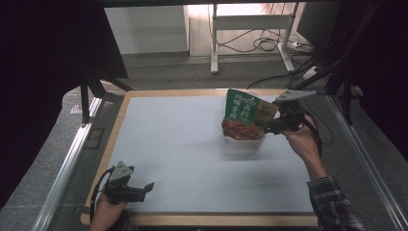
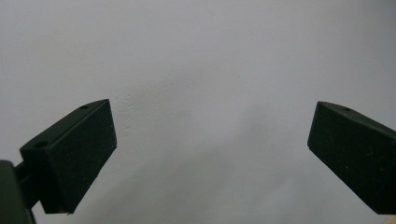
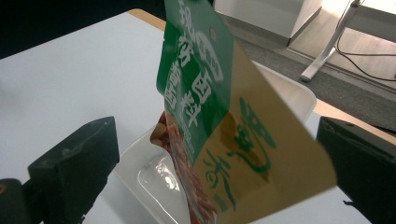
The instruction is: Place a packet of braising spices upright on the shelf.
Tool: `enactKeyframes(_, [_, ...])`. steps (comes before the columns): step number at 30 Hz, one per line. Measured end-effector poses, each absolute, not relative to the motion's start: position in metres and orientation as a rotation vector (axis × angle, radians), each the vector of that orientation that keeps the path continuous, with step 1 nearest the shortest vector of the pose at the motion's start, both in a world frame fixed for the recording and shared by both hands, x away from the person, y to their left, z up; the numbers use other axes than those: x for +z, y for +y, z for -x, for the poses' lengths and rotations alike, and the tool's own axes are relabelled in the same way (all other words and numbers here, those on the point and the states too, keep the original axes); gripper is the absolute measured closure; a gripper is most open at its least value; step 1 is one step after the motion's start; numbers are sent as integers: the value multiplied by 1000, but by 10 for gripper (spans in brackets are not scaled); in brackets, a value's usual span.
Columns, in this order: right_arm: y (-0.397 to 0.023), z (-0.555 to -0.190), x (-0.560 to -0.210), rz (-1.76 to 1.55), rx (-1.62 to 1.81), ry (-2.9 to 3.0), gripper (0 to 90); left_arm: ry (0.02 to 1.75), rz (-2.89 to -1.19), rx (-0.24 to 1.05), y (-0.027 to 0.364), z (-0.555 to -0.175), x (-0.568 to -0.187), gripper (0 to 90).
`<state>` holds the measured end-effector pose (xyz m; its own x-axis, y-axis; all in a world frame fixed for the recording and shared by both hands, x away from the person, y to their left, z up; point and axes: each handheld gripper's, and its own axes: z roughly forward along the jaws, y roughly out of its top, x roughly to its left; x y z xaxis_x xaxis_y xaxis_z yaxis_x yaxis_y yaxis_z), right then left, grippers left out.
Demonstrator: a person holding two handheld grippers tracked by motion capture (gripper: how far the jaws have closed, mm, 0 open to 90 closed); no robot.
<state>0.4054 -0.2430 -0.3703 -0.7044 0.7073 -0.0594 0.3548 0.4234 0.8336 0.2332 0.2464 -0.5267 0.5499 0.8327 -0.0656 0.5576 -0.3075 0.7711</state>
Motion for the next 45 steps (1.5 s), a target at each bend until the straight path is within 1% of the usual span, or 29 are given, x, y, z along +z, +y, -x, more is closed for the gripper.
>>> enactKeyframes(21, [-257,-378,-399,-937,1268,2206,5,1118,-2007,450,246,-233,-527,12])
enactKeyframes(25, [-258,-375,-403,-937,1230,2210,5,1116,-2007,452,246,-233,-527,12])
enactKeyframes(45, [-272,-356,-413,-975,1227,2202,2,1111,-2021,460,245,-233,-527,11])
